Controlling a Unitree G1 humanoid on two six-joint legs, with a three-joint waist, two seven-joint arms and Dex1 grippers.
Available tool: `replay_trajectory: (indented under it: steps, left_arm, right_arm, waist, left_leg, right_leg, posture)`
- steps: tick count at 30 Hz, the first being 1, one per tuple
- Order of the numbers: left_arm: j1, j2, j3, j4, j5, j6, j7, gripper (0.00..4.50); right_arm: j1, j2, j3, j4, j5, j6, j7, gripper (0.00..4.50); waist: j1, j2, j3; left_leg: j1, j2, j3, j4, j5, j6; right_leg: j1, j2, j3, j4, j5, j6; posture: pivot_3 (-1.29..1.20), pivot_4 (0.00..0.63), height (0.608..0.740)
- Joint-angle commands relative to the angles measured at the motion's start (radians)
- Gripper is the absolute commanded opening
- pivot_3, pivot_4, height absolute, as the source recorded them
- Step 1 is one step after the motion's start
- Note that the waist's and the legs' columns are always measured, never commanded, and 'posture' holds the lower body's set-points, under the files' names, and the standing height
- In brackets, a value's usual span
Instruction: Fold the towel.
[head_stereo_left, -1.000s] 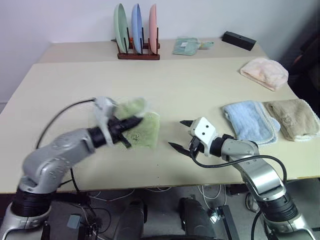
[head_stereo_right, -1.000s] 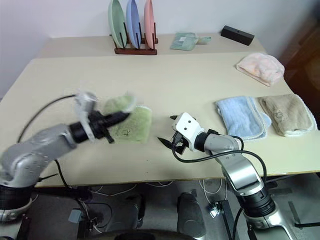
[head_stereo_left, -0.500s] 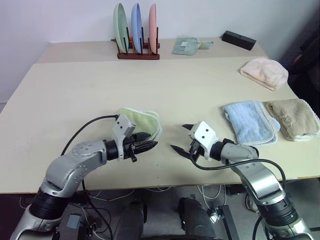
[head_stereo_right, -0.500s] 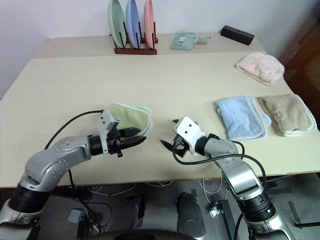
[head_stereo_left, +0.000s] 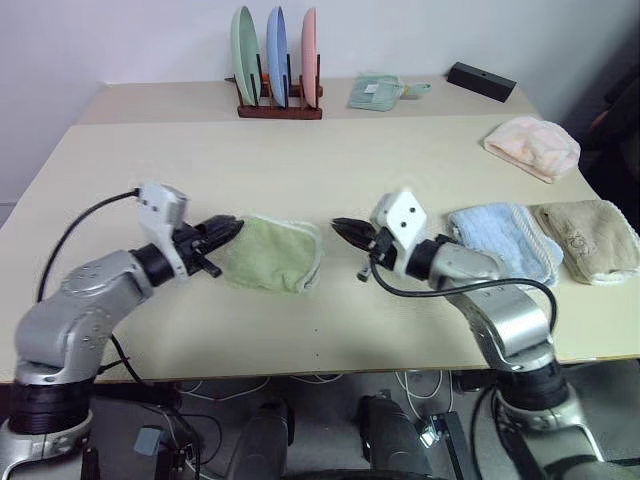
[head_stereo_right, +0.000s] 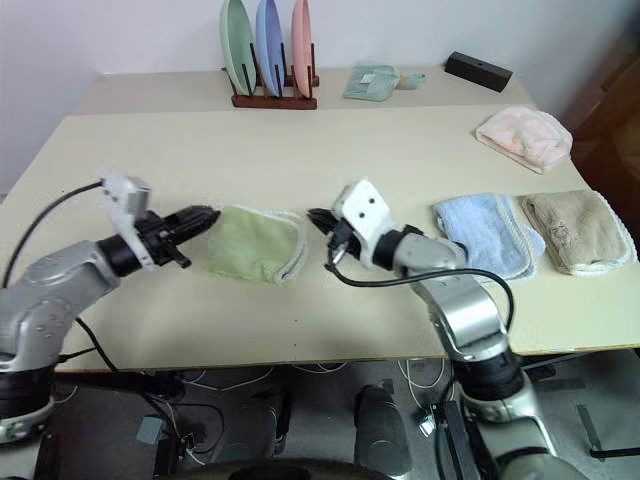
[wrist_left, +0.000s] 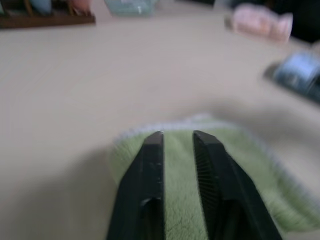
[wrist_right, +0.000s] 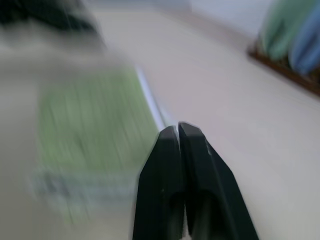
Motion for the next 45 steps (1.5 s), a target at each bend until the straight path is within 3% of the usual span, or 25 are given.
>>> replay_trajectory:
  steps: [1, 8, 18, 21, 26, 27, 29, 30, 35, 36, 45]
  left_arm:
    - [-0.045, -0.065, -0.072, 0.044, 0.089, -0.065, 0.021, 1.13]
    - [0.031, -0.123, -0.187, 0.202, 0.270, -0.242, -0.042, 1.13]
    - [0.062, -0.184, -0.180, 0.330, 0.349, -0.361, -0.055, 1.13]
    - [0.070, -0.209, -0.156, 0.335, 0.326, -0.351, -0.051, 1.13]
    - [0.069, -0.261, -0.018, 0.236, 0.152, -0.275, -0.051, 1.13]
    - [0.065, -0.259, 0.011, 0.208, 0.119, -0.256, -0.047, 1.11]
    - [0.049, -0.245, 0.097, 0.153, 0.035, -0.183, -0.008, 1.64]
    - [0.038, -0.236, 0.142, 0.134, -0.006, -0.134, 0.025, 1.96]
    - [0.011, -0.197, 0.305, 0.119, -0.146, 0.052, 0.172, 4.49]
    - [0.009, -0.191, 0.313, 0.129, -0.148, 0.079, 0.193, 4.50]
    - [0.034, -0.196, 0.227, 0.168, -0.227, 0.303, 0.145, 4.50]
  right_arm:
    - [-0.037, 0.044, 0.057, 0.098, -0.021, -0.013, -0.013, 0.04]
    - [-0.026, 0.104, 0.218, 0.365, -0.145, -0.109, -0.019, 0.04]
    - [0.026, 0.117, 0.209, 0.434, -0.205, -0.169, -0.049, 0.04]
    - [0.037, 0.112, 0.194, 0.409, -0.205, -0.173, -0.054, 0.04]
    - [0.037, 0.090, 0.141, 0.304, -0.178, -0.181, -0.046, 0.04]
    - [0.036, 0.086, 0.127, 0.282, -0.169, -0.173, -0.044, 0.27]
    - [0.033, 0.059, 0.103, 0.231, -0.156, -0.153, -0.028, 0.84]
    - [0.035, 0.041, 0.097, 0.203, -0.152, -0.150, -0.013, 1.33]
    - [0.061, -0.031, 0.072, 0.057, -0.124, -0.110, 0.034, 3.81]
    - [0.067, -0.042, 0.074, 0.039, -0.125, -0.107, 0.040, 4.34]
    - [0.123, -0.127, 0.072, -0.097, -0.119, -0.077, 0.080, 4.43]
  waist:
    - [0.000, 0.000, 0.000]
    - [-0.010, 0.000, 0.000]
    - [-0.008, 0.003, -0.006]
    - [-0.007, 0.004, -0.007]
    - [-0.007, 0.003, -0.006]
    - [-0.007, 0.003, -0.006]
    - [-0.009, 0.003, -0.006]
    - [-0.009, 0.003, -0.006]
    - [-0.008, 0.003, -0.005]
    - [-0.007, 0.003, -0.005]
    - [-0.004, 0.001, -0.004]
  left_leg:
    - [0.000, 0.000, 0.000, 0.000, 0.000, 0.000]
    - [0.001, 0.000, 0.000, -0.004, 0.000, 0.000]
    - [0.004, 0.000, 0.000, -0.004, 0.000, 0.000]
    - [0.004, 0.000, 0.000, -0.004, 0.000, 0.000]
    - [0.004, 0.000, 0.000, -0.003, 0.000, 0.000]
    - [0.003, 0.000, 0.000, -0.003, 0.000, 0.000]
    - [0.003, 0.000, 0.000, -0.003, 0.000, 0.000]
    - [0.002, 0.000, 0.000, -0.003, 0.000, 0.000]
    - [0.002, 0.001, -0.001, -0.004, 0.000, 0.000]
    - [0.002, 0.000, -0.001, -0.004, 0.000, 0.000]
    - [0.002, 0.000, -0.001, -0.003, 0.000, 0.000]
  right_leg:
    - [0.000, 0.000, 0.000, 0.000, 0.000, 0.000]
    - [-0.003, 0.000, 0.000, 0.001, 0.002, 0.003]
    - [0.001, 0.000, 0.000, 0.001, 0.002, 0.003]
    - [0.001, 0.000, 0.000, 0.001, 0.002, 0.003]
    - [0.001, 0.000, 0.000, 0.001, 0.002, 0.003]
    - [0.000, 0.000, 0.000, 0.001, 0.002, 0.003]
    - [0.000, 0.000, 0.000, 0.001, 0.002, 0.003]
    - [-0.001, 0.000, 0.000, 0.001, 0.002, 0.003]
    - [-0.001, 0.000, 0.000, 0.001, 0.001, 0.004]
    - [-0.001, 0.000, -0.001, 0.001, 0.001, 0.004]
    - [0.000, 0.000, -0.001, 0.001, 0.001, 0.004]
  posture:
    - [0.00, 0.150, 0.740]
    - [0.00, 0.150, 0.740]
    - [0.00, 0.150, 0.740]
    - [0.00, 0.150, 0.740]
    - [0.00, 0.150, 0.740]
    - [0.00, 0.150, 0.740]
    - [0.00, 0.150, 0.740]
    - [0.00, 0.150, 0.740]
    - [0.00, 0.150, 0.740]
    - [0.00, 0.150, 0.740]
    - [0.00, 0.150, 0.740]
